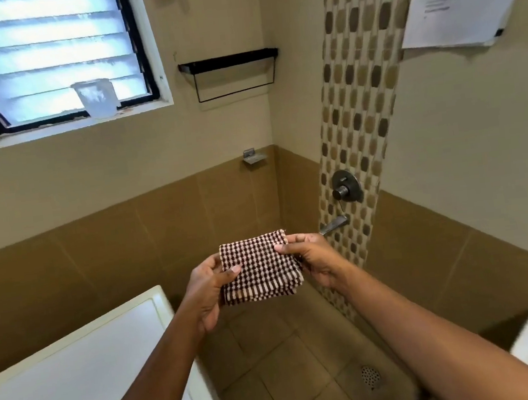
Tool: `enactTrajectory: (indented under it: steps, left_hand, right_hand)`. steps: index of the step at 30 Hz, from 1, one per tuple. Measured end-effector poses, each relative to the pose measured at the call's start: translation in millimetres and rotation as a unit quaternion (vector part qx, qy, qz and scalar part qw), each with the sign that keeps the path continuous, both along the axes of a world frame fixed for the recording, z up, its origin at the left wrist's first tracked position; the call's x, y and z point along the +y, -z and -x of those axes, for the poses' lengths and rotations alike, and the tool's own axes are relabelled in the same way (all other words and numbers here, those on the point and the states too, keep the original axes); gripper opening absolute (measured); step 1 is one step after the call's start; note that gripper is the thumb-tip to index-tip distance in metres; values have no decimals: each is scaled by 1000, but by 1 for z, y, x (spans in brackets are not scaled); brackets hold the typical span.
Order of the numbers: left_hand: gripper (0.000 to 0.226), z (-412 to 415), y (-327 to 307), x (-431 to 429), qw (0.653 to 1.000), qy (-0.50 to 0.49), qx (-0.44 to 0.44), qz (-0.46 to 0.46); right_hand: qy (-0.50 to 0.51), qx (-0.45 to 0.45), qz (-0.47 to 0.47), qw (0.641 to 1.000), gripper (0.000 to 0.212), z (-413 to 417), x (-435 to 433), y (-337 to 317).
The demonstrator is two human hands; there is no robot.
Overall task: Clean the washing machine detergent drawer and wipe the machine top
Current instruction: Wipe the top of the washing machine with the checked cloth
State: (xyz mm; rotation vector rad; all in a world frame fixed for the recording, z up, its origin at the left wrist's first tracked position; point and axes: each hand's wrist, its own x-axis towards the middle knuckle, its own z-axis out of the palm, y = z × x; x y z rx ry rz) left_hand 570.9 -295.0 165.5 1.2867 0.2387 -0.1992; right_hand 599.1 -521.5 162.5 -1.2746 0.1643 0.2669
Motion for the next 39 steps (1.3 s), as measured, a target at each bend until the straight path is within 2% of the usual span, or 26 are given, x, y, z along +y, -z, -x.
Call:
enactTrajectory:
  steps: [2,4,6,8,9,12,15,18,22,28,31,35,39]
  left_hand:
    - [43,-29,-1,-23,999,-32,2,-13]
    - [41,-63,-2,-53,997,-72,6,-15]
    - [37,-97,-6,-80,995,-102,19,-14]
    - [29,-126,-18,-100,993,-113,32,-17]
    - [26,-139,-26,-105,992,-116,39,-22]
    - [24,-180,-60,-109,992,-118,31,-27]
    - [31,-224,-102,-102,990,-141,-18,-23]
    - [32,-261,-143,-92,984,-160,-81,-8]
    - [27,-307,-186,-74,975,-168,-145,-6]
    - [28,-419,-226,-36,962,-182,-198,-56]
    - [34,-486,-246,-19,958,-164,-218,-92]
    - [53,-566,-274,-5,940,-155,-261,-154]
    - [40,-635,-296,1,934,-161,-262,-181]
  right_hand:
    - [2,8,36,999,36,-20,-10,7]
    - [-50,21,60,997,42,-47,-22,18]
    - [-102,24,59,993,65,-77,-35,23]
    - [-111,6,61,992,95,-108,-48,18]
    - [-99,-7,58,993,100,-124,-54,12]
    - [-82,-30,38,995,96,-176,-75,-26]
    - [-107,-73,9,992,89,-234,-83,-76]
    - [-90,-134,-7,987,71,-285,-74,-117]
    - [-75,-181,4,981,64,-346,-55,-154]
    - [11,-240,53,969,16,-452,-9,-209]
    - [40,-264,93,959,15,-510,6,-241]
    - [79,-291,133,944,29,-582,11,-279]
    - [88,-310,148,935,22,-650,17,-309]
